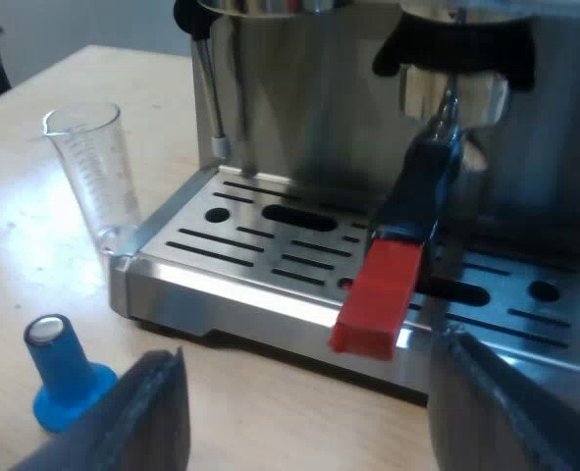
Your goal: Grind coffee beans and then tamp
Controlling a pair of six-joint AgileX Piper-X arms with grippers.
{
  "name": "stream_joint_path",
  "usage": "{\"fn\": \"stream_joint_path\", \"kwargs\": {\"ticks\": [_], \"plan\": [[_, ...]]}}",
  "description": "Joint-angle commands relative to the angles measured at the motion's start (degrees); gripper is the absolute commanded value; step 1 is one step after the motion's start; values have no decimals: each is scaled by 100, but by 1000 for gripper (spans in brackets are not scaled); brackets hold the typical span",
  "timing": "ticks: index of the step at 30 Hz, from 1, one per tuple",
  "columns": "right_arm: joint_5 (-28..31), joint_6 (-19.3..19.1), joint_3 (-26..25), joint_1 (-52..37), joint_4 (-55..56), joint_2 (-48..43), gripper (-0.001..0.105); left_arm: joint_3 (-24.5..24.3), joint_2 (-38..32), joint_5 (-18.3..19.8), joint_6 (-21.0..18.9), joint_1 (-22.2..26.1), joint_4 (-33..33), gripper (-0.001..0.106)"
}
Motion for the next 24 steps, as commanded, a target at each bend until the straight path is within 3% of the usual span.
{"fn": "stream_joint_path", "kwargs": {"ticks": [1, 7, 12, 13, 15, 16, 19, 24], "plan": [[26, 11, -391, 7, 660, -40, 56, -14, -56, 75, -137, -11, -57, 64], [16, 503, -1072, 6, 1716, -40, 56, -14, -56, 75, -135, -11, -57, 63], [-29, 575, -1363, -5, 2218, -40, 56, -14, -56, 75, -135, -11, -57, 63], [-4, 689, -1416, -2, 2277, -40, 56, -14, -56, 75, -135, -11, -57, 63], [-101, 1342, -1489, -161, 2402, -40, 56, -14, -56, 75, -135, -11, -57, 63], [-145, 1425, -1491, -222, 2436, -40, 56, -14, -56, 75, -135, -11, -57, 63], [-743, 1823, -1489, -696, 2630, 2, 56, -14, -56, 75, -155, -11, -57, 63], [-1971, 1823, -1582, -1369, 2627, 263, 56, -14, -56, 75, -155, -11, -57, 63]]}}
